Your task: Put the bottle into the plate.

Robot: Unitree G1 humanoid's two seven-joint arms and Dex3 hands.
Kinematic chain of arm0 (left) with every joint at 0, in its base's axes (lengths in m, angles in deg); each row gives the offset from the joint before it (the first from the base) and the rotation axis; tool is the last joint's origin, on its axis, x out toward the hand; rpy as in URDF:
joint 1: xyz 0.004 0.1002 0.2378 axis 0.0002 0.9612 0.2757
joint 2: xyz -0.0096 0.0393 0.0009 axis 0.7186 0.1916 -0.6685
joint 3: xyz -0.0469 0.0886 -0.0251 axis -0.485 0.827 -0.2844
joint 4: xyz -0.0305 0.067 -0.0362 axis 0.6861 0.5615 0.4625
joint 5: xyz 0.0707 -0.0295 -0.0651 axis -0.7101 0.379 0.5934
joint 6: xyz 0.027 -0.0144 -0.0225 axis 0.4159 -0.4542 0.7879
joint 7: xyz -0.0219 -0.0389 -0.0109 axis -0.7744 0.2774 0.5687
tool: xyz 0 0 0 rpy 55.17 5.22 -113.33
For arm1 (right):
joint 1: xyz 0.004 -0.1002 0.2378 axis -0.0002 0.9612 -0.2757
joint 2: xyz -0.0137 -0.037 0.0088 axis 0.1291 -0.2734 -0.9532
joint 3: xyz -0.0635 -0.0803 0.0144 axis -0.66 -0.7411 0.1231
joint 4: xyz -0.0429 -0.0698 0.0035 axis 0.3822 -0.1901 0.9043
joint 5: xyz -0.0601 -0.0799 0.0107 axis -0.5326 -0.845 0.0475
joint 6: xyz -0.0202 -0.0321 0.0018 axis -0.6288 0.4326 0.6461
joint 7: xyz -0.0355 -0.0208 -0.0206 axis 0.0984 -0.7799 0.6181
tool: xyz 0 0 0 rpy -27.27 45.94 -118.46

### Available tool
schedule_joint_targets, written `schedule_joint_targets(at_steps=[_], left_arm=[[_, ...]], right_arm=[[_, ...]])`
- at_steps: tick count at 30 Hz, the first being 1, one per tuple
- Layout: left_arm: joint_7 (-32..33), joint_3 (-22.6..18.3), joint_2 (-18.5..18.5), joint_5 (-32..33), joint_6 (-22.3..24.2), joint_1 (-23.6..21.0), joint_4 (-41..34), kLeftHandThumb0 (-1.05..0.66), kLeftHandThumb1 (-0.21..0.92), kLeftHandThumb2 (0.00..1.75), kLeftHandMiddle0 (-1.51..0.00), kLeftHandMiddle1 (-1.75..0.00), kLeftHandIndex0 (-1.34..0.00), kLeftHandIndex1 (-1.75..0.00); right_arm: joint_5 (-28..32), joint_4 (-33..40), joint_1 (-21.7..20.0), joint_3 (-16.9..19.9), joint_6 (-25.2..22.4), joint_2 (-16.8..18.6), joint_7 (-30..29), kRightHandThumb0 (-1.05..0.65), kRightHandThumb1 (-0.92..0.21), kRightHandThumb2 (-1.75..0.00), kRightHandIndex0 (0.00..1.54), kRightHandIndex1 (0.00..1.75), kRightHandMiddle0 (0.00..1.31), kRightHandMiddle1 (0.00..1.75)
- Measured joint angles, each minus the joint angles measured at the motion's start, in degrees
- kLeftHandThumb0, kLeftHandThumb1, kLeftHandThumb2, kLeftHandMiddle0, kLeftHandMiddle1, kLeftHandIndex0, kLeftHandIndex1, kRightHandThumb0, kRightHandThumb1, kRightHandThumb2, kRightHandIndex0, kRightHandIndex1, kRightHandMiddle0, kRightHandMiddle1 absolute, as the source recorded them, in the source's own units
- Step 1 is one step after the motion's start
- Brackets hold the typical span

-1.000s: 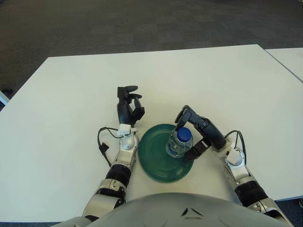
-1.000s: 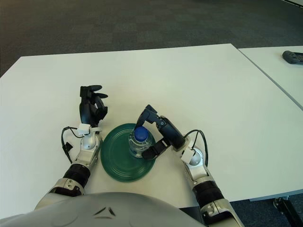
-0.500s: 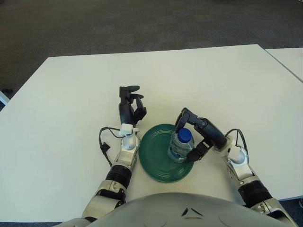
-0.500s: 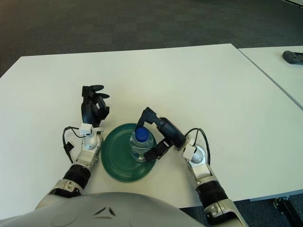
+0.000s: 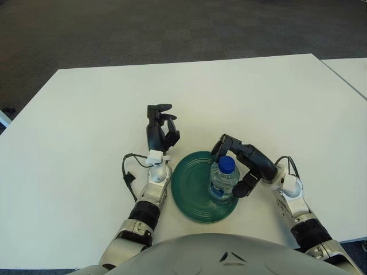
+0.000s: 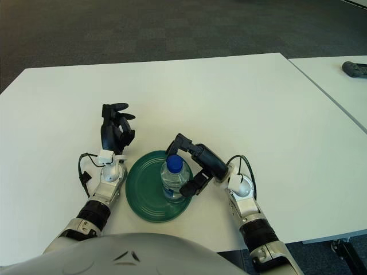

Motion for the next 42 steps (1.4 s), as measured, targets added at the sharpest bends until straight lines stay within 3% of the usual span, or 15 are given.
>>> schedule_joint_targets(at_steps=[5,14,18,21,31,42], left_arm=[[0.82,0.37,0.00,-0.43,0.38,0.34,-0.01,-0.93,0.92,0.91,-0.32,-1.68,-0.11,-1.66],[1.73,0.89,0.00,-1.01,1.27,0.59,-0.48,-0.94,0.92,0.93,-0.32,-1.68,-0.09,-1.64],[1.65,1.36,-0.01,-0.58,1.71,0.73,-0.77,-0.92,0.92,0.93,-0.33,-1.67,-0.10,-1.63],[1.55,1.62,-0.01,0.00,1.97,0.78,-0.86,-0.92,0.92,0.92,-0.34,-1.66,-0.12,-1.61],[1.18,1.66,-0.01,0.91,2.29,0.78,-0.78,-0.91,0.92,0.91,-0.35,-1.64,-0.11,-1.61],[-0.15,1.59,-0.01,2.80,1.19,0.78,0.01,-0.90,0.92,0.92,-0.37,-1.64,-0.09,-1.60]], right_arm=[[3.58,-1.67,-0.59,0.60,1.94,2.16,2.51,-0.79,-0.92,-0.43,0.38,0.95,0.08,1.19],[6.22,-4.01,-1.88,2.08,5.75,3.92,6.70,-0.87,-0.92,-0.34,0.32,0.50,0.03,1.07],[5.94,-3.92,-2.39,2.35,5.41,3.62,7.51,-0.96,-0.92,-0.33,0.31,0.23,0.00,0.79],[5.39,-3.63,-2.76,2.34,4.25,2.77,8.42,-1.01,-0.92,-0.36,0.29,0.13,0.00,0.60],[-1.14,-1.82,-3.17,2.87,2.92,0.41,7.92,-1.05,-0.92,-0.44,0.10,0.01,0.00,0.06],[-10.83,-2.63,-6.64,4.36,6.47,0.38,3.26,-1.05,-0.92,-0.48,0.01,0.00,0.00,0.00]])
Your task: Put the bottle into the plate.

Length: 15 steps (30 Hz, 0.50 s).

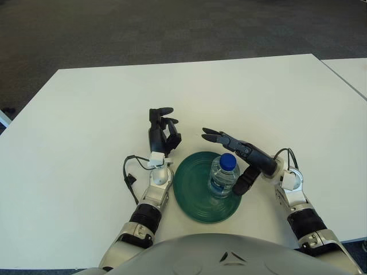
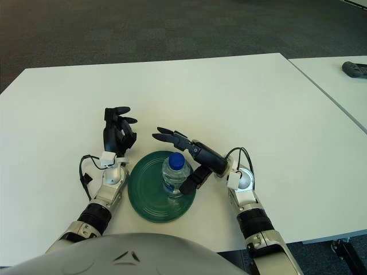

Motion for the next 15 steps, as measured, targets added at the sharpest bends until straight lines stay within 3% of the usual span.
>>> schedule_joint_targets(at_steps=[8,12,15], left_arm=[[-0.06,-0.13,0.00,-0.04,-0.45,0.00,0.27,-0.91,0.92,0.92,-0.37,-1.65,-0.06,-1.59],[0.25,-0.39,0.00,-0.44,-0.57,0.00,0.37,-0.92,0.92,0.92,-0.37,-1.67,-0.07,-1.62],[0.89,-0.55,0.00,-1.05,-0.65,-0.03,0.46,-0.94,0.92,0.91,-0.36,-1.68,-0.08,-1.63]], right_arm=[[1.20,0.12,-2.57,0.83,-3.34,-1.93,-1.17,-1.05,-0.92,-0.51,0.00,0.00,0.00,0.00],[1.20,-2.54,-4.45,2.93,-1.73,-1.23,-3.60,-1.05,-0.92,-0.57,0.00,0.00,0.00,0.00],[1.64,-8.46,-7.97,4.54,0.09,0.22,-5.14,-1.05,-0.92,-0.60,0.00,0.00,0.00,0.00]])
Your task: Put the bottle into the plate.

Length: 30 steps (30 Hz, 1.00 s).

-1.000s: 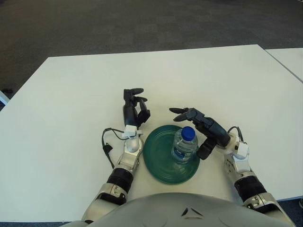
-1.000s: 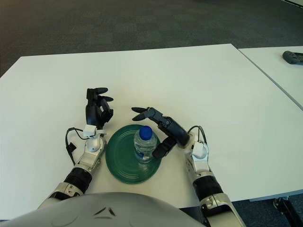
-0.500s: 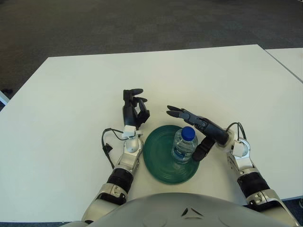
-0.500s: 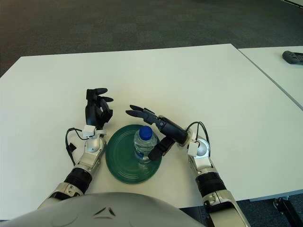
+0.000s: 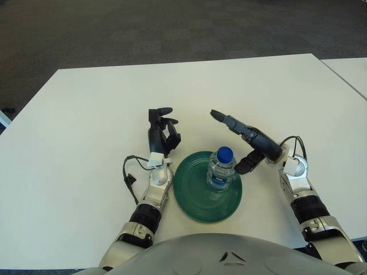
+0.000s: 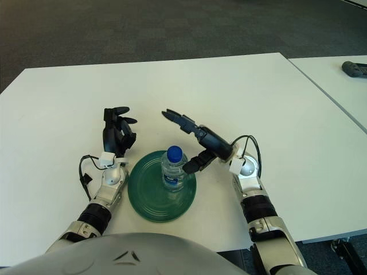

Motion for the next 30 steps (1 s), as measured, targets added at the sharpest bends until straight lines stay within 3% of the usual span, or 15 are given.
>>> schedule_joint_targets(at_steps=[5,9,17,22,30], left_arm=[[-0.05,0.02,0.02,0.07,-0.30,-0.04,-0.03,-0.94,0.92,0.89,-0.34,-1.67,-0.10,-1.64],[-0.25,-0.07,0.02,0.41,-0.78,-0.04,-0.22,-0.93,0.92,0.89,-0.32,-1.66,-0.11,-1.65],[-2.30,-0.61,0.01,1.16,-0.60,1.35,-1.90,-0.94,0.92,0.88,-0.34,-1.67,-0.12,-1.66],[-3.25,-0.89,-0.04,1.24,-0.16,2.99,-3.83,-0.97,0.92,0.88,-0.35,-1.68,-0.15,-1.67],[-4.62,-2.07,-0.07,2.06,0.09,4.47,-5.49,-0.97,0.92,0.85,-0.36,-1.68,-0.19,-1.67]], right_arm=[[2.34,-10.10,-6.27,1.37,-1.13,1.11,0.85,-1.05,-0.92,-0.68,0.00,0.00,0.00,0.00],[3.05,-14.86,-8.60,2.34,-2.77,1.06,2.02,-1.05,-0.92,-0.69,0.00,0.00,0.03,0.01],[3.76,-18.78,-9.70,4.37,-6.64,-0.47,4.71,-1.05,-0.92,-0.65,0.00,0.00,0.07,0.07],[4.83,-19.48,-9.90,5.25,-11.01,-0.03,5.78,-1.05,-0.92,-0.61,0.01,0.00,0.01,0.22],[5.10,-19.48,-9.45,6.05,-13.59,2.29,4.78,-1.02,-0.92,-0.61,0.12,0.03,0.00,0.45]])
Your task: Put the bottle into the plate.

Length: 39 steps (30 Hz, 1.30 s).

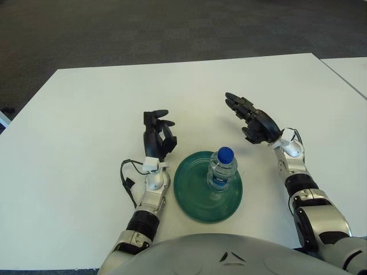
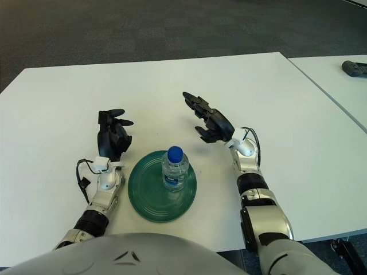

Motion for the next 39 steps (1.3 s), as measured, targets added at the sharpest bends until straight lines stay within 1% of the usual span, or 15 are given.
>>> schedule_joint_targets(at_steps=[2,4,6,8,9,11,13,15,16,17,19,24,29,33,39], left_arm=[[-0.41,-0.26,-0.02,0.38,0.00,0.27,-0.30,-0.96,0.92,0.84,-0.35,-1.69,-0.21,-1.67],[-0.91,-0.52,-0.03,0.93,0.01,0.60,-0.63,-0.94,0.92,0.81,-0.33,-1.70,-0.24,-1.66],[-1.39,-0.79,-0.05,1.37,0.02,0.89,-0.90,-0.93,0.92,0.80,-0.32,-1.71,-0.25,-1.66],[-1.77,-1.11,-0.06,1.63,0.02,1.05,-0.99,-0.91,0.92,0.77,-0.29,-1.73,-0.27,-1.64],[-1.90,-1.23,-0.07,1.75,0.00,1.12,-1.03,-0.91,0.92,0.77,-0.29,-1.73,-0.27,-1.64],[-2.35,-1.48,-0.08,1.97,-0.03,1.21,-1.04,-0.87,0.92,0.74,-0.27,-1.74,-0.28,-1.63],[-2.76,-1.68,-0.09,2.06,-0.13,1.25,-1.04,-0.84,0.92,0.72,-0.26,-1.74,-0.29,-1.64],[-2.88,-1.96,-0.09,2.06,-0.20,1.35,-1.13,-0.76,0.92,0.67,-0.25,-1.74,-0.32,-1.67],[-2.92,-2.12,-0.09,2.04,-0.20,1.41,-1.19,-0.75,0.92,0.66,-0.26,-1.75,-0.33,-1.67],[-2.85,-2.32,-0.09,1.78,-0.18,1.47,-1.26,-0.62,0.83,0.73,-0.26,-1.75,-0.34,-1.70],[-2.19,-2.62,-0.12,0.85,0.03,1.65,-1.59,-0.49,0.73,0.82,-0.27,-1.75,-0.35,-1.73],[0.34,-3.37,-0.16,-2.28,2.05,2.27,-2.59,-0.42,0.67,0.87,-0.27,-1.75,-0.36,-1.74],[0.64,-3.30,-0.16,-3.24,4.22,3.35,-3.80,-0.40,0.67,0.87,-0.24,-1.75,-0.35,-1.75],[0.34,-3.29,-0.16,-2.96,5.00,4.02,-4.45,-0.40,0.67,0.86,-0.23,-1.75,-0.35,-1.75],[-2.44,-3.33,-0.15,0.05,4.98,5.12,-5.34,-0.40,0.68,0.85,-0.26,-1.75,-0.34,-1.75]], right_arm=[[-0.03,0.01,0.44,0.25,-0.05,0.51,-0.38,-0.99,-0.92,-0.62,0.22,0.06,0.00,0.62],[-0.03,0.26,1.33,0.73,0.41,1.30,-1.33,-0.94,-0.92,-0.61,0.39,0.13,0.03,0.84],[-0.02,0.74,2.57,1.18,1.37,2.03,-2.28,-0.90,-0.92,-0.60,0.48,0.17,0.05,0.93],[0.02,1.33,3.87,1.47,2.21,2.77,-2.86,-0.83,-0.92,-0.57,0.55,0.43,0.13,1.03],[0.08,1.44,4.23,1.55,2.46,3.11,-2.92,-0.82,-0.92,-0.57,0.56,0.48,0.14,1.05],[0.29,1.93,4.96,1.70,2.57,3.81,-2.99,-0.68,-0.92,-0.50,0.58,0.78,0.27,1.17],[0.46,2.84,5.65,1.79,2.47,4.26,-3.09,-0.60,-0.90,-0.48,0.59,0.91,0.32,1.26],[0.49,5.11,6.61,1.70,1.47,4.62,-3.62,-0.47,-0.85,-0.51,0.59,1.15,0.38,1.44],[0.49,6.24,7.05,1.60,0.89,4.80,-3.88,-0.45,-0.83,-0.53,0.59,1.19,0.39,1.47],[0.38,8.03,7.82,1.38,-0.03,5.04,-4.49,-0.29,-0.73,-0.64,0.59,1.27,0.41,1.51],[-0.38,11.35,9.79,0.92,-0.76,5.69,-6.25,-0.12,-0.61,-0.79,0.58,1.36,0.44,1.55],[-5.29,15.15,14.86,-0.09,-1.17,8.04,-12.03,-0.03,-0.48,-0.98,0.61,1.45,0.45,1.61],[-9.81,17.78,16.86,-0.63,-4.40,9.19,-18.59,-0.01,-0.43,-1.07,0.65,1.46,0.43,1.66],[-10.92,20.61,18.65,-1.11,-9.85,10.12,-22.24,-0.01,-0.44,-1.06,0.65,1.44,0.40,1.69],[-10.09,27.29,22.13,-1.76,-22.10,12.39,-25.65,-0.01,-0.53,-0.96,0.60,1.44,0.32,1.71]])
